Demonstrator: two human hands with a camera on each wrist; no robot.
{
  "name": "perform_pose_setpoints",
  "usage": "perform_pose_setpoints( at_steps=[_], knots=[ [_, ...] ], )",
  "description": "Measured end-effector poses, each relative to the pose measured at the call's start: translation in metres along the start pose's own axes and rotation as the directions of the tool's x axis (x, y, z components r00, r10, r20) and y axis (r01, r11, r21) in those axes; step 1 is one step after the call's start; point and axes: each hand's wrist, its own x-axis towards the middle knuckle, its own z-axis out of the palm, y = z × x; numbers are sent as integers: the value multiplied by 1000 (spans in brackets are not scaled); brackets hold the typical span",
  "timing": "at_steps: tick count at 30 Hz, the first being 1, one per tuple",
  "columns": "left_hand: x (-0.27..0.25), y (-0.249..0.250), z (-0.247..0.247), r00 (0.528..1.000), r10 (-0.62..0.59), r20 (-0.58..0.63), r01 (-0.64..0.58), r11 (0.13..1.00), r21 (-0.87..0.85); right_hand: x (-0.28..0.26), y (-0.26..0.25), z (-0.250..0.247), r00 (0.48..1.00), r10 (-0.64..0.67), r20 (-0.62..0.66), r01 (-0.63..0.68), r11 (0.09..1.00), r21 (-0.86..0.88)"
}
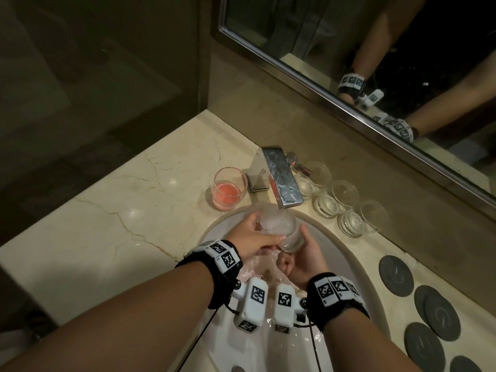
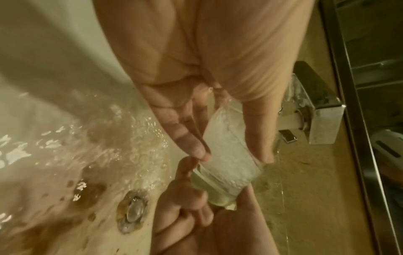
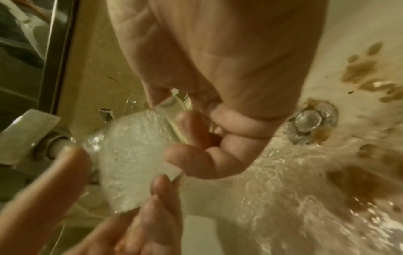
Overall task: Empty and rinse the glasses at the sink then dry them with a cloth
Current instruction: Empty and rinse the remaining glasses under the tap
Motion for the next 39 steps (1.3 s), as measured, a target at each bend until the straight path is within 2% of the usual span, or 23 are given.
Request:
perform_pose_setpoints(
  at_steps=[3, 7, 12, 16, 18, 21, 23, 27, 32, 35, 37, 39],
  knots=[
    [0, 0, 0, 1000, 7, -2, -7, 1000, 23, 2, 1, -1, 998, 60, 11, -59, 998, -32],
    [2, -2, -4, 998, -58, -10, 57, 998, -19, 6, 0, -1, 1000, 6, 27, -8, 998, 61],
    [0, 1, 0, 997, -58, 43, 59, 998, -22, 5, 3, -8, 998, 55, 20, -54, 998, -35],
    [0, -1, -3, 997, -69, 37, 70, 997, -30, 5, 1, -9, 1000, -2, 27, 0, 997, 72],
    [-1, 0, -2, 997, -71, 23, 72, 997, -31, 6, 0, -8, 1000, -23, -6, 24, 999, 45],
    [-3, 4, 3, 999, -28, 21, 29, 999, -14, 9, 1, -10, 999, 38, -32, -40, 998, -56],
    [-2, 6, 4, 1000, -19, 10, 19, 999, 28, 10, 3, -10, 998, 62, -25, -64, 996, -63],
    [-1, 5, 2, 998, -43, -41, 45, 999, 28, 9, 1, -6, 1000, -10, 27, 8, 997, 73],
    [-4, 4, 2, 998, -51, -25, 52, 998, 36, 11, 2, -5, 999, 6, -33, -8, 997, -72],
    [-8, 7, 5, 998, -61, -10, 61, 998, 5, 8, 2, -5, 1000, -25, -8, 25, 1000, -9],
    [-8, 5, 6, 995, -91, -27, 91, 996, -20, 9, 1, -4, 996, -53, -74, 54, 999, 7],
    [-8, 3, 6, 991, -122, -49, 122, 993, -9, 12, 2, -6, 969, -144, -202, 131, 988, -78]
  ],
)
